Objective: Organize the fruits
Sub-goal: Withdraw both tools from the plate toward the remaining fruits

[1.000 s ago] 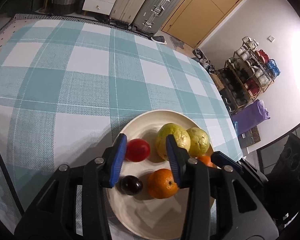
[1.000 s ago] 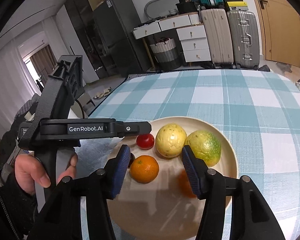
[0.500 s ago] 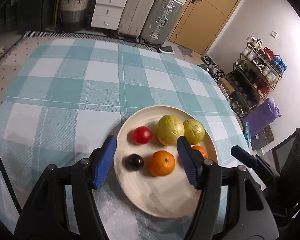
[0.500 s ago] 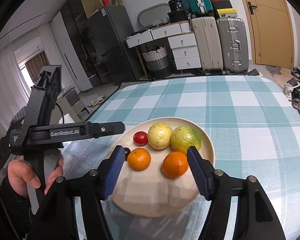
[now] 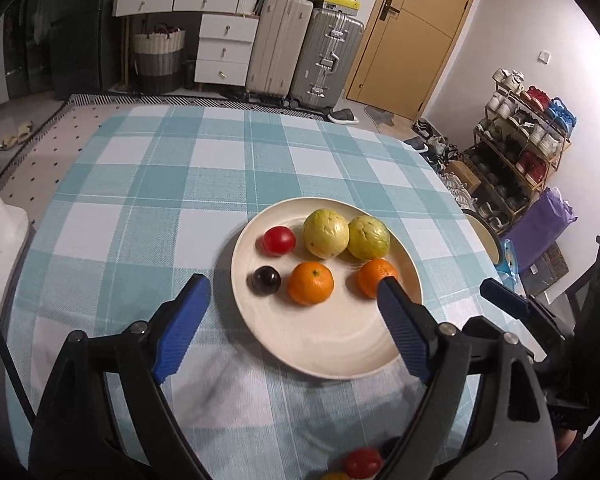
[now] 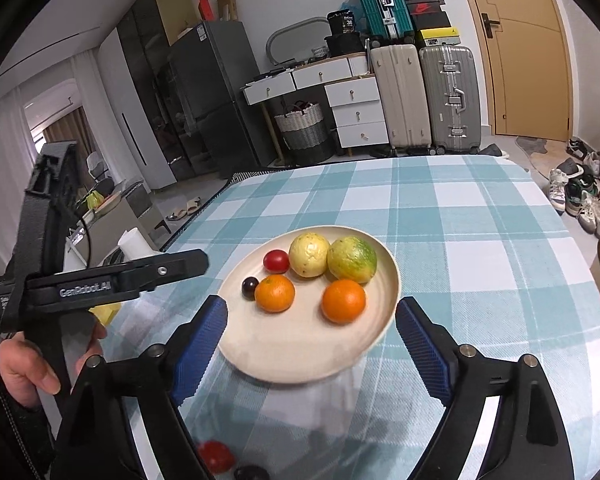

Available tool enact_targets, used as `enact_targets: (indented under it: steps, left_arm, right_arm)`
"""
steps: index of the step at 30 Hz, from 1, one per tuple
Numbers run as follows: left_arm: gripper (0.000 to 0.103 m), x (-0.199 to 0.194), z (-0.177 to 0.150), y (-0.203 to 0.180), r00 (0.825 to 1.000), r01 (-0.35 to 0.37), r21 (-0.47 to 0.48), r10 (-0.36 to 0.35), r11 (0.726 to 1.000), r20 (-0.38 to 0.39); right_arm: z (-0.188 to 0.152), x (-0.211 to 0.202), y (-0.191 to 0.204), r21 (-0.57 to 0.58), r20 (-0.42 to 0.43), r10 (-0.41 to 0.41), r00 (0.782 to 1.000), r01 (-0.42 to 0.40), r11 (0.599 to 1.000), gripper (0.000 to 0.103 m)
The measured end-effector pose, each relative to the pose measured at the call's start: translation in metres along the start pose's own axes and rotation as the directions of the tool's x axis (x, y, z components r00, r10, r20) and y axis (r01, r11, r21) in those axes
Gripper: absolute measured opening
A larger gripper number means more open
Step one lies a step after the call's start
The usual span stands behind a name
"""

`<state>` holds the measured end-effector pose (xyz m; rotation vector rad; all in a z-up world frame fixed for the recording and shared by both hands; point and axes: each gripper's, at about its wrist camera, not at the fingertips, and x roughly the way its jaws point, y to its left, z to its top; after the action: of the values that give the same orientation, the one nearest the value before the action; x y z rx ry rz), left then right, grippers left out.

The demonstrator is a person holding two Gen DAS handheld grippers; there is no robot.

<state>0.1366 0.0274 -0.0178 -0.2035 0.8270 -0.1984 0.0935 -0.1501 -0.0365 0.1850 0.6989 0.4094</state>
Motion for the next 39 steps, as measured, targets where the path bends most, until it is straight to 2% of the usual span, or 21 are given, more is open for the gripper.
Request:
enact_targets:
  steps: [5,18,26,39]
  left_arm:
    - [0.102,-0.021,-0.017,-0.001,0.999,-0.015,-0.017,0.016,1.000,0.029]
    - [0.102,-0.044,-0.063,0.000,0.999,-0.033,-0.040,0.033,0.999,0.000]
    - [0.102,-0.046,-0.086,0.002,0.995,-0.100,-0.022,0.099,0.995,-0.023]
    - [0.102,-0.046,-0.117,0.000,0.994,-0.082,-0.015,0.081,0.997,-0.073]
  right_arm:
    - [-0.008,-0.016,-0.002,0.005,0.013,-0.009,1.000,0.009,1.000,0.097]
    - [-0.033,-0.039,0.005,-0.026,-0.001,0.005,1.000,-0.005,1.000,0.102]
    - [-0.052,-0.039,0.009,-0.026,-0.038,0.022,0.999,-0.023,0.999,0.103]
    - [-0.076,-0.041,0.020,-0.043,-0.081,0.019,0.996,-0.023,0.999,0.103]
